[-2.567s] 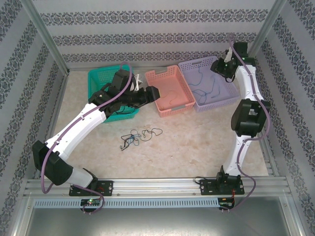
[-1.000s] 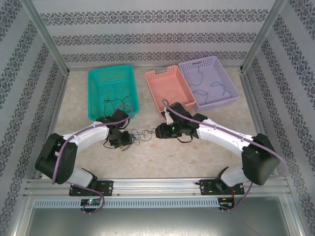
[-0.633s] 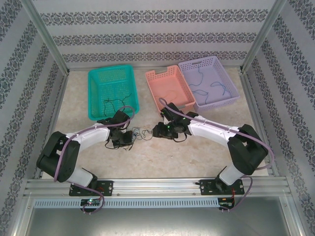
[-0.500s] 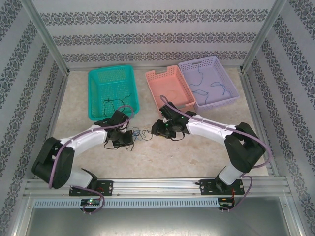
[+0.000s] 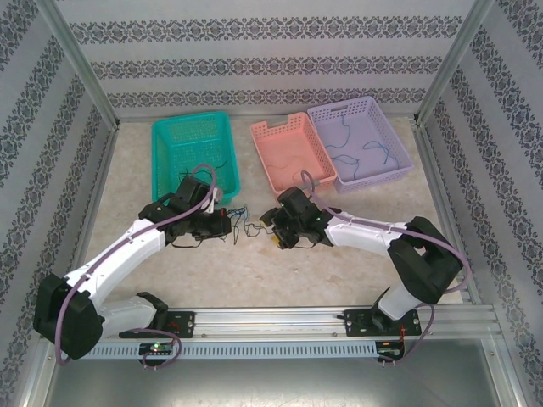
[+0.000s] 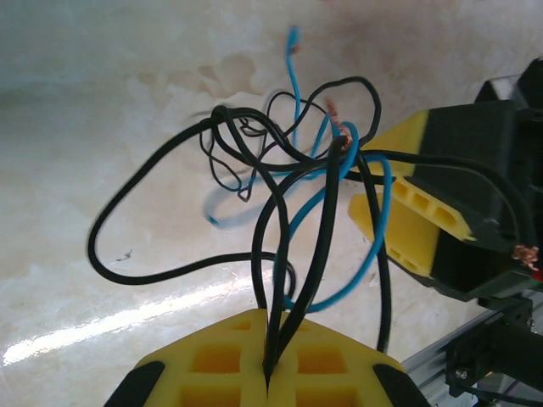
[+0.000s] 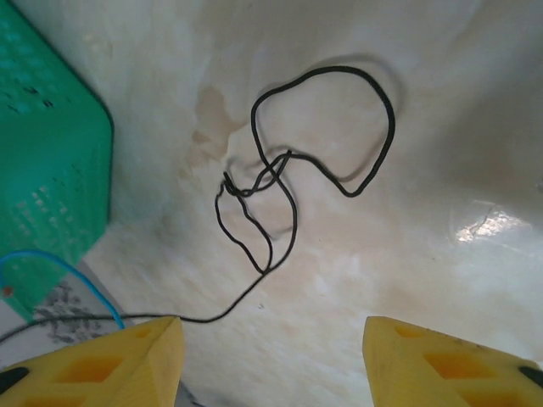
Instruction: Untangle the cables
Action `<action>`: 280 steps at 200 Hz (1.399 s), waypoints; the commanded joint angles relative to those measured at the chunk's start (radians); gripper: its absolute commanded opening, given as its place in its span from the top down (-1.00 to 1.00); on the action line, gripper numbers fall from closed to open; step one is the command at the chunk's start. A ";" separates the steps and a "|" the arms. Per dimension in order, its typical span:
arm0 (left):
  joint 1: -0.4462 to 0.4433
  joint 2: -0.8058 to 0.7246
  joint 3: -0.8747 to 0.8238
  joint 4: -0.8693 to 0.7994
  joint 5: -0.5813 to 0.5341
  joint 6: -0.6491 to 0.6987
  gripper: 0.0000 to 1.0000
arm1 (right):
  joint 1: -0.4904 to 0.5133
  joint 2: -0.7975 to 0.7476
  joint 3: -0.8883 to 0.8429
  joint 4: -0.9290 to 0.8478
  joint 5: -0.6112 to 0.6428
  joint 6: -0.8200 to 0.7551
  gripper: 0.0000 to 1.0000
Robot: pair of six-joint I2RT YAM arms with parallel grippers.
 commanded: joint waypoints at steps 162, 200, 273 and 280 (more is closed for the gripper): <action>-0.011 -0.155 0.160 -0.139 -0.011 -0.029 1.00 | 0.121 0.225 -0.015 0.523 0.192 0.528 0.20; -0.011 -0.133 0.225 -0.148 -0.030 -0.017 1.00 | 0.140 0.046 -0.109 0.439 0.189 0.512 0.23; -0.011 -0.106 0.243 -0.096 0.057 0.006 1.00 | 0.147 0.047 -0.080 0.578 0.271 0.662 -0.16; -0.010 -0.107 0.242 -0.089 0.062 0.005 1.00 | 0.147 0.071 -0.053 0.599 0.271 0.673 -0.17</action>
